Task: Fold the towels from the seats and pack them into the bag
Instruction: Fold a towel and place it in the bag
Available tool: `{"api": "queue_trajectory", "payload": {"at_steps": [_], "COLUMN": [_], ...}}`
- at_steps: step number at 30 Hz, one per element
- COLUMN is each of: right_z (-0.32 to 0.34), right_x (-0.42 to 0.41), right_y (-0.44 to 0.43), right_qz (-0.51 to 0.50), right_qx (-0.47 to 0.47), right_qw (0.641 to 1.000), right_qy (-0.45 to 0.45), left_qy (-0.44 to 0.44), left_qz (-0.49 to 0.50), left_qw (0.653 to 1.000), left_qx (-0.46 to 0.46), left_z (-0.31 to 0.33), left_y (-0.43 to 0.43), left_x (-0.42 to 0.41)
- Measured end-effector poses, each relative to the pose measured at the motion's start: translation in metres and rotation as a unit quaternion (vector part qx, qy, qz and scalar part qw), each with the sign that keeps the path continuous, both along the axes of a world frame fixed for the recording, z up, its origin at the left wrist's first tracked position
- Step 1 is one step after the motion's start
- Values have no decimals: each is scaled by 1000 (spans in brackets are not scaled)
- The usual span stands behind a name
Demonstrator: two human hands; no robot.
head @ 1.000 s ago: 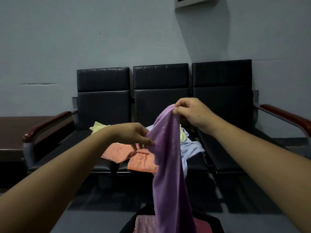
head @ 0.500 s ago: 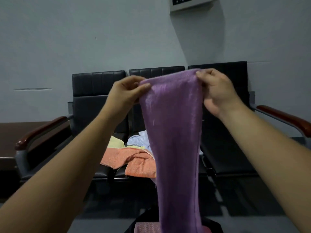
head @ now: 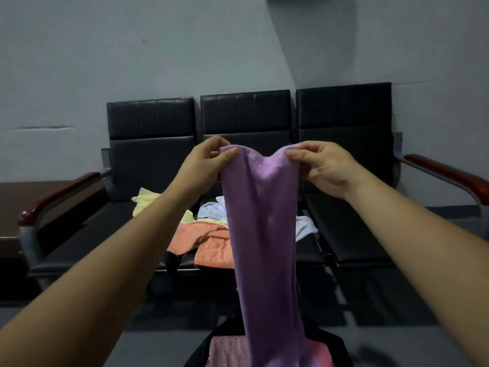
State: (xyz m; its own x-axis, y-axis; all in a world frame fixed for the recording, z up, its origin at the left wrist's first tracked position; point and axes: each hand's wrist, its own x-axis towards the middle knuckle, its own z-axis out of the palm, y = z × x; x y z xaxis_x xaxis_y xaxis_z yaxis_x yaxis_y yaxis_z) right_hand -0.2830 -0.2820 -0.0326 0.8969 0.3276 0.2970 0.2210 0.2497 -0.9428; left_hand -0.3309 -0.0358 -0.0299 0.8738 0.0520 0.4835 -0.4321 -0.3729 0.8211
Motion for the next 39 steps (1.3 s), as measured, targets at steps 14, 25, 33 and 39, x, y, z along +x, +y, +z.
{"api": "queue_trajectory", "payload": {"at_steps": [14,25,33,39], "right_z": [1,-26,-28,-60], "right_x": [8,22,29,54], "right_y": [36,28,21,13], "right_qz": [6,-4,-11,-86], "right_qx": [132,105,114,86], "right_qw": [989,986,983,961], "right_qy": [63,129,143,248], "left_qy": [132,249,242,290], "left_qz": [-152,-196,-210,-262], "left_qw": [973,925,937,880], "left_qx": [-110,-210,-139,-269], "left_z": [-106,-156,-165,-184], "left_y": [-5,-16,-25,-15], "left_x": [16,35,46,32]}}
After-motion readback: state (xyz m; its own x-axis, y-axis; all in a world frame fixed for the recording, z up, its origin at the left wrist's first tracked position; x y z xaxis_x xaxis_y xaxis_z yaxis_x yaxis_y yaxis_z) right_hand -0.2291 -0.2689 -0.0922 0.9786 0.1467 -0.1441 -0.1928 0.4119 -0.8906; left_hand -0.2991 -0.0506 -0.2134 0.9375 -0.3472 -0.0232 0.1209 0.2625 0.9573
